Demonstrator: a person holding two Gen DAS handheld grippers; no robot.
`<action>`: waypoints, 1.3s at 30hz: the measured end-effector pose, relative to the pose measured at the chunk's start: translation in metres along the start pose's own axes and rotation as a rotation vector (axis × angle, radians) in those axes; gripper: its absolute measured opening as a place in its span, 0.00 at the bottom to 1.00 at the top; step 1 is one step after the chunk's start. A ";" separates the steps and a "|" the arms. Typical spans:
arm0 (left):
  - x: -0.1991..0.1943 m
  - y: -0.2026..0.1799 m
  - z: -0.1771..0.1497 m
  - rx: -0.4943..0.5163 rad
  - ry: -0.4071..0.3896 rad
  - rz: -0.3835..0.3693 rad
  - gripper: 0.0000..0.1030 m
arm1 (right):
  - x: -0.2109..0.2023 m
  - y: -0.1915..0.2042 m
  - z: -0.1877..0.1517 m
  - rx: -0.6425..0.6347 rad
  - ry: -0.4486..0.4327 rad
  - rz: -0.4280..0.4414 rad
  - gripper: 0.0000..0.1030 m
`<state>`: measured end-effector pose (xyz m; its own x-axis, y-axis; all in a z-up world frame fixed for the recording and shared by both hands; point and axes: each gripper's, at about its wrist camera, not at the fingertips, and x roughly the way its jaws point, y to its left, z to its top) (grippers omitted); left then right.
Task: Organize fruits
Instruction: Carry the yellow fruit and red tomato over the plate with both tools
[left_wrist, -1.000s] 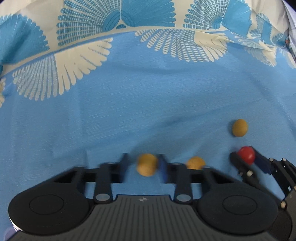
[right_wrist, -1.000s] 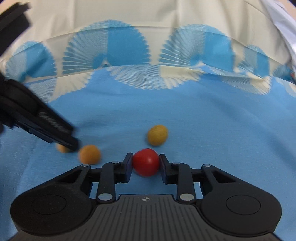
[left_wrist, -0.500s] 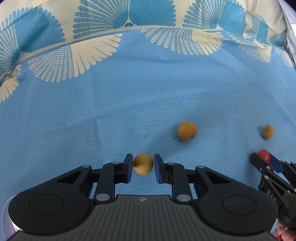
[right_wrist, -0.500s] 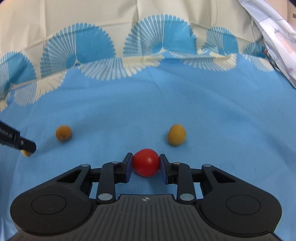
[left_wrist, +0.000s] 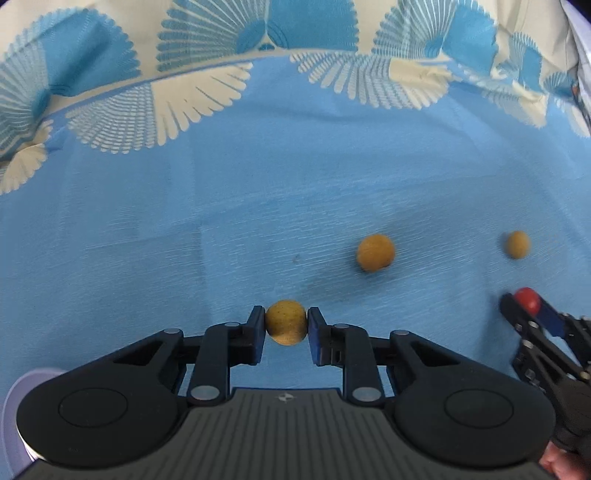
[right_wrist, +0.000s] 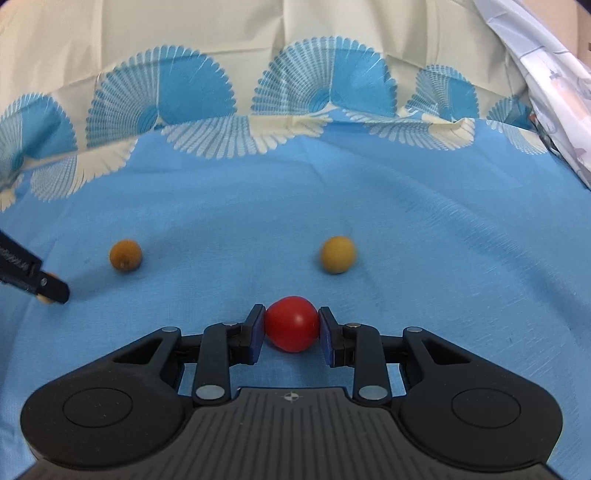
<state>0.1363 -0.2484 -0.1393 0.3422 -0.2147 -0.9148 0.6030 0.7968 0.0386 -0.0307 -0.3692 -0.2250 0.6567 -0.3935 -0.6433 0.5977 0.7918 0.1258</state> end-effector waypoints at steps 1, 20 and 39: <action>-0.010 0.001 -0.002 -0.018 0.006 0.003 0.26 | -0.001 0.000 0.001 0.001 -0.012 -0.007 0.31; -0.258 0.048 -0.191 -0.129 -0.102 0.107 0.26 | -0.250 0.050 -0.035 0.029 0.016 0.342 0.31; -0.343 0.099 -0.294 -0.263 -0.226 0.121 0.26 | -0.376 0.121 -0.064 -0.207 -0.085 0.506 0.31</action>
<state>-0.1328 0.0703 0.0606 0.5681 -0.2062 -0.7967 0.3528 0.9357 0.0093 -0.2348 -0.0956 -0.0156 0.8783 0.0302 -0.4772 0.1008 0.9639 0.2465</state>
